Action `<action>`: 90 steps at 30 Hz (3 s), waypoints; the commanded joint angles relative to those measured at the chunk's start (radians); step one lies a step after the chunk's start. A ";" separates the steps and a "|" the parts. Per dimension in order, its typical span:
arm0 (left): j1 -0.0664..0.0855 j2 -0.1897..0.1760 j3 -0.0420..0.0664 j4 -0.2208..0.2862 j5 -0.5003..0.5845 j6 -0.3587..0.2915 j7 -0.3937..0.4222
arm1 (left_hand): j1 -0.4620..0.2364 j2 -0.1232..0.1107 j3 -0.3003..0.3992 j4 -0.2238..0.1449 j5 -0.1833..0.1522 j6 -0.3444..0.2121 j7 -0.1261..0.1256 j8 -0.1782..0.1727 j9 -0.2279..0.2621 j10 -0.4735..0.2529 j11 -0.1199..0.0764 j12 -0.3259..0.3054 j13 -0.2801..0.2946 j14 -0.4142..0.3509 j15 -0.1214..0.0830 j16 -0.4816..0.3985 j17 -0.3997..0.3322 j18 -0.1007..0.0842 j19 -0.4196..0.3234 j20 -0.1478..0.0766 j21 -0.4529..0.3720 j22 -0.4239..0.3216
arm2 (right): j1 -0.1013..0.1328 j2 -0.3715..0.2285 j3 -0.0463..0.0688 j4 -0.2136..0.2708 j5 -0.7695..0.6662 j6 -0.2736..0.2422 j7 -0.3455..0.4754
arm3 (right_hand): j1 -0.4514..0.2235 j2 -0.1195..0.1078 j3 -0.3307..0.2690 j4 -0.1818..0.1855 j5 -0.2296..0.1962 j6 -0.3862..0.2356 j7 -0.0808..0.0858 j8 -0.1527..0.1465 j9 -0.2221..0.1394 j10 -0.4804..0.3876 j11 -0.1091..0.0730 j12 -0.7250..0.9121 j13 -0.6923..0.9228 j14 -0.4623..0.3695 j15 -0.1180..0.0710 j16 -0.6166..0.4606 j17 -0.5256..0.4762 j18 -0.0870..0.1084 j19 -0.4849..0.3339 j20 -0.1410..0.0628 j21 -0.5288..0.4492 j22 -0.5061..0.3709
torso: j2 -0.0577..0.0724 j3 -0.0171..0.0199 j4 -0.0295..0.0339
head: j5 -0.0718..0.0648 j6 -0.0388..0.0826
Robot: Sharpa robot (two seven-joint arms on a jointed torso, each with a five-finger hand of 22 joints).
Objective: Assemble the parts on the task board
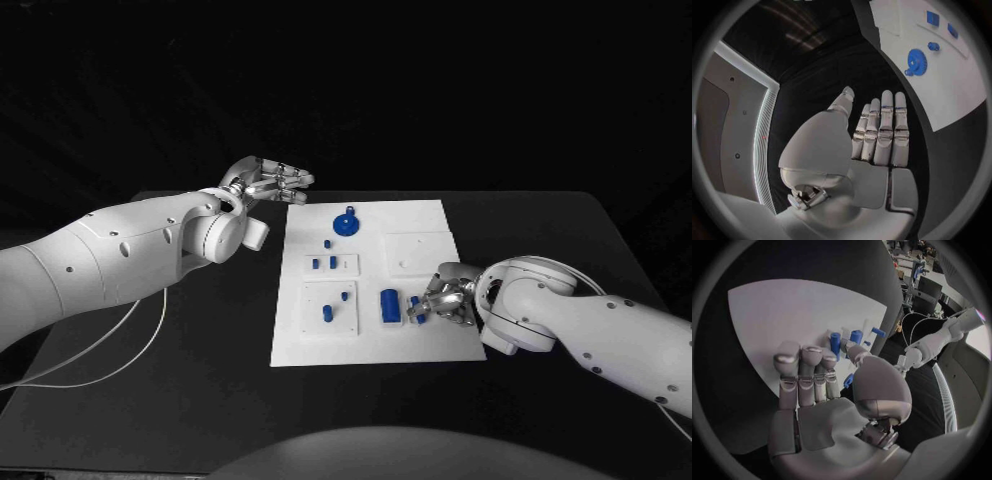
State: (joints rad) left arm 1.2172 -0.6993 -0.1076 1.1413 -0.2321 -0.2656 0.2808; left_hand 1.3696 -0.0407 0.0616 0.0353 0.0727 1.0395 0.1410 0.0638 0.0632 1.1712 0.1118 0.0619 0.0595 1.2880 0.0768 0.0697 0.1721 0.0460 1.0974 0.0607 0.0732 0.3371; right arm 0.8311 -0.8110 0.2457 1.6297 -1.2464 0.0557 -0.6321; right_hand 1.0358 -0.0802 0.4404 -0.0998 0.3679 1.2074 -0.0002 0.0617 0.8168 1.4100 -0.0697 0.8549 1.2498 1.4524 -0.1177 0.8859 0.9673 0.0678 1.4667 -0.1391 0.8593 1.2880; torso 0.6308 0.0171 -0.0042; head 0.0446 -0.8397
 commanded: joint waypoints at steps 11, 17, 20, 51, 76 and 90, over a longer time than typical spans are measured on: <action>0.000 -0.001 0.001 0.002 0.006 0.015 0.000 | -0.008 0.005 -0.005 0.002 -0.007 -0.007 -0.002 -0.001 0.000 -0.007 -0.001 -0.001 0.001 -0.008 0.000 -0.003 0.001 -0.008 0.005 -0.001 0.005 -0.001 | -0.002 0.004 -0.002 0.001 0.000 0.000 0.008 | -0.011 -0.040 0.005 0.010 -0.120 0.026 -0.015 0.002 -0.066 0.001 -0.010 0.007 0.005 0.001 -0.008 -0.003 0.002 -0.006 0.058 -0.008 0.000 -0.004 | 0.000 -0.0002 0.0005 | 0.002 -0.002; 0.000 -0.001 0.001 0.002 0.006 0.015 0.000 | -0.008 0.005 -0.005 0.002 -0.007 -0.007 -0.002 -0.001 0.000 -0.007 -0.001 -0.001 0.001 -0.008 0.000 -0.003 0.001 -0.008 0.005 -0.001 0.005 -0.001 | -0.002 0.004 -0.002 -0.003 0.005 -0.004 0.010 | -0.025 -0.077 -0.015 0.090 -0.239 0.035 -0.012 0.003 -0.076 0.002 -0.007 0.006 0.004 0.000 -0.007 -0.004 0.002 -0.005 0.058 -0.007 0.001 -0.005 | 0.000 -0.0003 0.0003 | 0.003 -0.002; 0.000 0.000 0.001 0.002 0.006 0.015 0.000 | -0.008 0.004 -0.006 0.003 -0.006 -0.008 -0.002 -0.001 0.000 -0.007 0.000 -0.001 0.001 -0.009 0.000 -0.003 0.001 -0.008 0.006 -0.001 0.006 -0.006 | -0.002 0.004 -0.002 -0.004 0.009 -0.006 0.011 | -0.028 -0.094 -0.022 0.144 -0.311 0.039 -0.009 0.003 -0.072 0.002 -0.005 0.005 0.003 0.001 -0.006 -0.003 0.003 -0.003 0.058 -0.006 0.001 -0.006 | 0.000 -0.0003 0.0000 | 0.003 -0.002; 0.000 -0.004 0.001 0.003 0.006 0.016 -0.003 | -0.007 0.005 -0.006 0.003 -0.006 -0.011 -0.001 -0.001 0.000 -0.008 0.000 -0.001 0.001 -0.008 0.000 -0.003 0.001 -0.008 0.006 -0.001 0.007 -0.009 | -0.009 -0.036 -0.001 0.011 0.076 0.010 0.101 | -0.008 -0.120 -0.166 0.236 -0.319 0.041 -0.003 0.003 -0.062 0.004 -0.002 -0.008 0.007 0.003 -0.006 -0.015 0.013 -0.005 0.058 -0.009 -0.002 -0.009 | 0.000 0.0005 -0.0006 | 0.001 -0.001; 0.000 -0.006 0.001 0.003 0.005 0.019 -0.007 | -0.007 0.005 -0.006 0.003 -0.006 -0.011 -0.001 -0.001 0.000 -0.008 0.000 -0.001 0.001 -0.008 0.000 -0.003 0.001 -0.008 0.006 -0.001 0.007 -0.009 | -0.025 -0.072 0.002 0.020 0.068 0.017 0.116 | 0.070 -0.084 -0.125 0.189 -0.319 0.043 -0.008 0.003 -0.079 0.007 -0.006 -0.009 0.013 0.005 -0.008 -0.021 0.023 -0.004 0.058 -0.009 -0.004 -0.006 | 0.000 0.0003 0.0002 | -0.001 -0.001; 0.000 -0.005 0.001 0.002 0.004 0.020 -0.010 | -0.006 0.007 -0.005 0.004 -0.005 -0.011 -0.001 -0.001 0.000 -0.008 0.000 -0.001 0.001 -0.009 0.000 -0.003 0.001 -0.008 0.006 -0.001 0.007 -0.012 | -0.026 -0.062 0.003 0.008 0.067 -0.006 0.099 | 0.032 -0.085 -0.069 0.181 -0.319 0.044 -0.010 0.004 -0.076 0.009 -0.007 -0.010 0.014 0.006 -0.009 -0.022 0.026 -0.005 0.058 -0.011 -0.003 -0.005 | 0.000 -0.0010 0.0005 | -0.006 -0.003</action>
State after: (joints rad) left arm 1.2171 -0.7060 -0.1077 1.1415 -0.2320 -0.2587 0.2674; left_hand 1.3696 -0.0408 0.0590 0.0379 0.0727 1.0360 0.1375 0.0638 0.0632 1.1712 0.1118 0.0619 0.0595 1.2880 0.0768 0.0697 0.1719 0.0459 1.0973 0.0606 0.0772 0.3261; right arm 0.8065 -0.8741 0.2488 1.6398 -1.1706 0.0552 -0.5278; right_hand 1.0788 -0.1631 0.3676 0.0816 0.0542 1.2488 -0.0092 0.0660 0.7405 1.4153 -0.0750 0.8507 1.2637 1.4575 -0.1225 0.8702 0.9924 0.0681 1.4630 -0.1428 0.8593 1.2816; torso 0.6308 0.0171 -0.0036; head 0.0407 -0.8433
